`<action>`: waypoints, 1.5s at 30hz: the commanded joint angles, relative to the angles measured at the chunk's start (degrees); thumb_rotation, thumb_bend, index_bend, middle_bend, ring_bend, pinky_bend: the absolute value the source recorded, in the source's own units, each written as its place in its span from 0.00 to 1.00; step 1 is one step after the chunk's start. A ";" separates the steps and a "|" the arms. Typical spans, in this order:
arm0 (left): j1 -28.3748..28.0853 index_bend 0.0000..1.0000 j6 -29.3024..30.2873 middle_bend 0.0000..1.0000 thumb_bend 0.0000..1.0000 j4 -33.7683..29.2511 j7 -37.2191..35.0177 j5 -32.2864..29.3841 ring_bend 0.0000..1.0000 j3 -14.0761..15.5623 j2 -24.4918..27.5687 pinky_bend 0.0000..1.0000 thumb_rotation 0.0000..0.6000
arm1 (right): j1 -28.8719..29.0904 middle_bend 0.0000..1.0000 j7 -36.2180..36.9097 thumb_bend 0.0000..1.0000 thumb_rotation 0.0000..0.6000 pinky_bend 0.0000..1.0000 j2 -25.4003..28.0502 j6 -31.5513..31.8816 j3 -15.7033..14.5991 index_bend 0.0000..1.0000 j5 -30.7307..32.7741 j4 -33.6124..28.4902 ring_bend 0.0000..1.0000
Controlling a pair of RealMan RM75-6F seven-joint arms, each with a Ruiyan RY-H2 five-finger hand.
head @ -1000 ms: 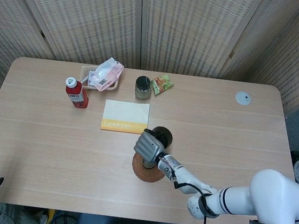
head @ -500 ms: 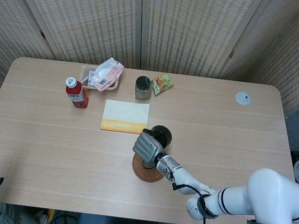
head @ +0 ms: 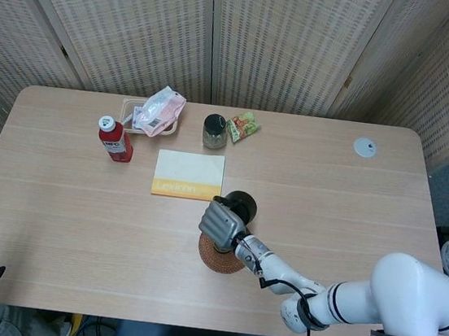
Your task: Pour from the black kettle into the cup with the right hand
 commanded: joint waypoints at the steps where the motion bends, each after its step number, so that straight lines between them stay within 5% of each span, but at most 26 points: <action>1: -0.05 0.09 -0.08 0.03 0.25 -0.05 0.07 0.05 0.10 0.02 0.02 0.01 1.00 | -0.41 1.00 0.80 0.84 0.78 0.50 0.02 0.12 0.04 1.00 -0.01 -0.11 0.98; 19: -0.40 0.09 -0.48 0.03 0.25 -1.63 1.85 0.57 0.10 0.21 0.38 0.01 1.00 | -4.94 1.00 13.62 0.84 0.78 0.50 2.97 -1.07 2.63 1.00 -1.61 -1.88 0.98; 30: -1.14 0.09 -0.93 0.03 0.25 -3.50 3.65 1.29 0.10 0.18 1.09 0.01 1.00 | -11.06 1.00 31.30 0.83 0.78 0.50 8.41 -3.38 6.40 1.00 -3.86 -3.12 0.98; 45: -2.36 0.09 -2.58 0.03 0.25 -3.98 4.78 1.46 0.10 0.30 0.63 0.01 1.00 | -19.19 0.99 50.59 0.82 0.79 0.50 11.41 -8.53 8.75 1.00 -7.01 5.88 0.97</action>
